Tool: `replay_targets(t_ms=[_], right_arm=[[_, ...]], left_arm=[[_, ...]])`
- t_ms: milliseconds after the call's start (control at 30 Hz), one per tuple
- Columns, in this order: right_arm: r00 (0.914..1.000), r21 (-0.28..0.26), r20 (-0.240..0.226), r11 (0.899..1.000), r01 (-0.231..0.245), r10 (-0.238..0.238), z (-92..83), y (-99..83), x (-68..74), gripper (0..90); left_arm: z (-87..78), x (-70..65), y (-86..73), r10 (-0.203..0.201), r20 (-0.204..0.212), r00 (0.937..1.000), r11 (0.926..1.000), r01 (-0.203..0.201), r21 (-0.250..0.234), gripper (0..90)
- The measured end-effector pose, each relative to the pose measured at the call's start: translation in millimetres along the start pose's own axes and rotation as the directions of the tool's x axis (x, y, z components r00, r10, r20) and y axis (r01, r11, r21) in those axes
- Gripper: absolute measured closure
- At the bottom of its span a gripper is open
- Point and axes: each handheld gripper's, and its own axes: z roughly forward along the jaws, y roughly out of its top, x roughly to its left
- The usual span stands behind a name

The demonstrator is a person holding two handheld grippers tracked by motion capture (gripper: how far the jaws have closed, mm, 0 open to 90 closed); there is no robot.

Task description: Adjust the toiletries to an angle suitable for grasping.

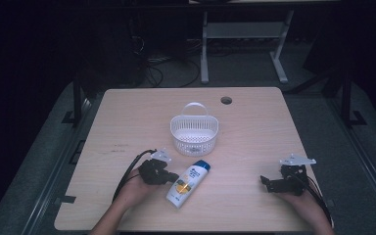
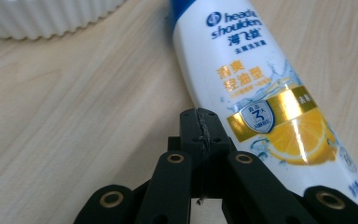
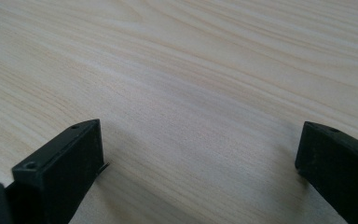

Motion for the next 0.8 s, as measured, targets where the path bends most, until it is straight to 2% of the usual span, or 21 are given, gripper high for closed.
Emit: replay_targets(t_ms=[167, 367, 467, 500, 533, 567, 600, 733, 800], right_arm=[[1.0000, 0.000, 0.000, 1.000, 0.000, 0.000, 0.0, 0.0, 0.0, 0.5], [1.0000, 0.000, 0.000, 1.000, 0.000, 0.000, 0.0, 0.0, 0.0, 0.5], [1.0000, 0.000, 0.000, 1.000, 0.000, 0.000, 0.0, 0.0, 0.0, 0.5], [1.0000, 0.002, 0.000, 1.000, 0.001, -0.001, -0.1, 0.1, -0.1, 0.5], [1.0000, 0.002, 0.000, 1.000, 0.001, -0.001, -0.1, 0.1, -0.1, 0.5], [1.0000, 0.000, 0.000, 1.000, 0.000, 0.000, 0.0, 0.0, 0.0, 0.5], [1.0000, 0.000, 0.000, 1.000, 0.000, 0.000, 0.0, 0.0, 0.0, 0.5], [1.0000, 0.000, 0.001, 1.000, 0.000, 0.000, 0.0, 0.0, 0.0, 0.5], [1.0000, 0.001, -0.001, 1.000, 0.001, -0.001, 0.0, 0.0, -0.1, 0.5]], left_arm=[[0.4, -5.7, 0.9, 0.016, 0.008, 0.9998, 0.9999, -0.016, 0.005, 89.9], [-3.7, -6.0, 3.6, 0.011, -0.025, 0.9996, 0.9999, -0.011, 0.004, 85.0], [-7.9, -6.5, 6.1, -0.005, -0.042, 0.9991, 0.9999, 0.004, -0.014, 77.0], [-10.5, -6.6, 7.8, -0.008, -0.052, 0.9986, 0.9998, 0.007, -0.020, 69.4], [-12.2, -6.3, 8.8, -0.008, -0.052, 0.9986, 0.9998, 0.007, -0.021, 69.4], [-13.5, -6.7, 10.3, -0.019, -0.057, 0.9982, 0.9993, 0.017, -0.033, 62.9], [-14.8, -6.7, 11.9, -0.024, -0.060, 0.9979, 0.9990, 0.022, -0.038, 62.9], [-17.9, -5.8, 18.1, -0.039, -0.063, 0.9973, 0.9982, 0.036, -0.048, 48.0], [-17.4, -5.8, 21.7, -0.056, -0.065, 0.9963, 0.9971, 0.052, -0.055, 45.2]])
